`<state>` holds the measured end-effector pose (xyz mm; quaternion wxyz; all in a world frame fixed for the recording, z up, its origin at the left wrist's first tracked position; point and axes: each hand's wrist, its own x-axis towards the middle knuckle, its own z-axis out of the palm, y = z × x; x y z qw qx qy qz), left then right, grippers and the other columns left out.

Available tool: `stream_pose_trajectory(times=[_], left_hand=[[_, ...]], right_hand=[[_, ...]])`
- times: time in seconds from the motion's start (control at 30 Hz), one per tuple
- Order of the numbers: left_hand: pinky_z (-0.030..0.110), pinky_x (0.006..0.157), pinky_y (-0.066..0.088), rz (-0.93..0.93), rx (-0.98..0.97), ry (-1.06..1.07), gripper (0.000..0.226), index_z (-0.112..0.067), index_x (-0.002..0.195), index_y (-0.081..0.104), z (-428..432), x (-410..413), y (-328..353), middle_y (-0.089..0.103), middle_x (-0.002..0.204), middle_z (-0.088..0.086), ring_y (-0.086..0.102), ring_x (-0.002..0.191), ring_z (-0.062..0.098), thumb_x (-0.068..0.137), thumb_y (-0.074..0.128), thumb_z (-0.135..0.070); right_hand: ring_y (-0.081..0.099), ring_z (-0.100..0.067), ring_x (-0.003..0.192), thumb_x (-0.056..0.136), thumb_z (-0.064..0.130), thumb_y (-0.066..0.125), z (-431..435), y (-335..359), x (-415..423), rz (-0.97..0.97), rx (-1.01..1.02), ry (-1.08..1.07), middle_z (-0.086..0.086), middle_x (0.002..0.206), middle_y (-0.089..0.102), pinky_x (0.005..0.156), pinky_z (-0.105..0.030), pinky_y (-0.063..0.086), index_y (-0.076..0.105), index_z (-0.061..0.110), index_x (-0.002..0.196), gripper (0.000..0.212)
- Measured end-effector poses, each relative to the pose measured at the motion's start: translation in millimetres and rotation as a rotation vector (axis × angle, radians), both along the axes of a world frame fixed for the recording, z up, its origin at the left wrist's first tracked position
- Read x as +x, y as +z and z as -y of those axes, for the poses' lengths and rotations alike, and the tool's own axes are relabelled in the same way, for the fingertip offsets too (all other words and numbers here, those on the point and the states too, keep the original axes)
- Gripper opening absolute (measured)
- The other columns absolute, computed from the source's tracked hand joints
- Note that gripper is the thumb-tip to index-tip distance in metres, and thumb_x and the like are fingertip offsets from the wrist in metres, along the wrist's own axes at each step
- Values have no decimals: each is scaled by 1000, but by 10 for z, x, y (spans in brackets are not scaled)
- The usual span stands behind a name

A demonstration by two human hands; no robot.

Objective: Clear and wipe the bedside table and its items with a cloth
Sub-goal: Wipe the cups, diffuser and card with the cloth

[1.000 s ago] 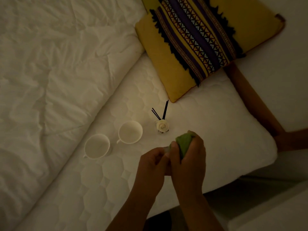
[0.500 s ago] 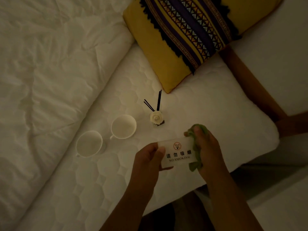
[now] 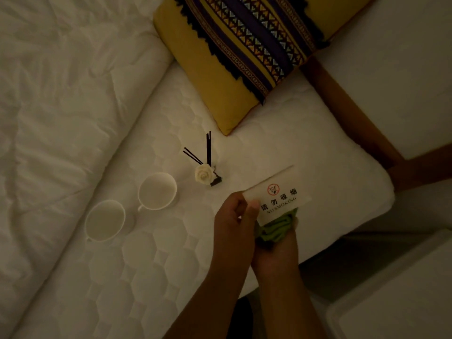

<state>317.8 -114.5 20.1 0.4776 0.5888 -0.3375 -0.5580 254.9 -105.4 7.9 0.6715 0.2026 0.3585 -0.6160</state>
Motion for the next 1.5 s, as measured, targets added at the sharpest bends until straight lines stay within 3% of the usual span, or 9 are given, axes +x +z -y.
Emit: stream_pose_trajectory(times=[0.17,0.3,0.47,0.57,0.8,0.97,1.2,1.33,1.5], left_hand=[[18,62,57,199,7,-104,11,-27,93,61,243,-32,-116,72,92,-12,69,86,2,94,56,-17],[8,63,51,371,-41,-163,12,-25,98,59,560,10,-290,64,99,-8,62,88,4,95,54,-14],[19,73,52,584,-67,-137,10,-18,103,59,919,3,-564,62,105,0,57,92,11,93,59,-19],[10,70,47,621,-95,-128,11,-19,103,60,1077,-69,-681,63,104,-1,58,92,10,92,60,-15],[19,80,47,657,-23,-143,18,-13,106,59,1135,-136,-981,62,107,5,58,98,17,92,55,-3],[29,92,52,537,10,-105,29,-14,117,56,1102,-148,-993,62,116,6,58,109,19,91,57,-3],[37,102,47,403,181,-50,63,-18,143,35,758,-174,-889,47,136,4,49,120,16,88,63,-6],[29,95,47,342,212,-36,56,-21,141,39,385,-144,-725,48,135,-2,52,114,12,91,62,-13],[30,85,56,-22,335,-128,30,-22,124,55,-29,-92,-326,62,122,6,65,103,18,94,58,-24]], right_hand=[[70,-28,99,96,41,47,-45,-122,-130,-306,128,230,-12,110,72,73,-40,59,64,19,120,36],[69,-29,99,87,41,58,-137,-203,-228,-442,195,336,-10,104,74,83,-48,55,71,20,102,30],[70,-32,93,76,41,64,-222,-246,-378,-624,180,442,-14,104,73,80,-46,57,68,14,109,42],[67,-38,99,69,41,69,-233,-242,-466,-668,189,511,-16,109,70,90,-56,53,65,12,114,54],[65,-37,102,52,42,76,-297,-292,-604,-678,207,585,-13,110,70,93,-57,51,66,20,109,62],[66,-37,98,53,39,75,-302,-300,-629,-703,216,592,-14,105,71,90,-58,53,68,22,99,50],[63,-37,106,55,44,75,-300,-232,-628,-758,180,674,-14,114,67,94,-58,50,64,16,118,70],[63,-33,107,51,52,76,-329,-93,-606,-790,138,753,-11,114,68,96,-55,50,64,19,118,75],[67,-28,102,61,54,78,-379,210,-557,-786,-11,871,-6,108,72,94,-53,52,68,28,109,56]])
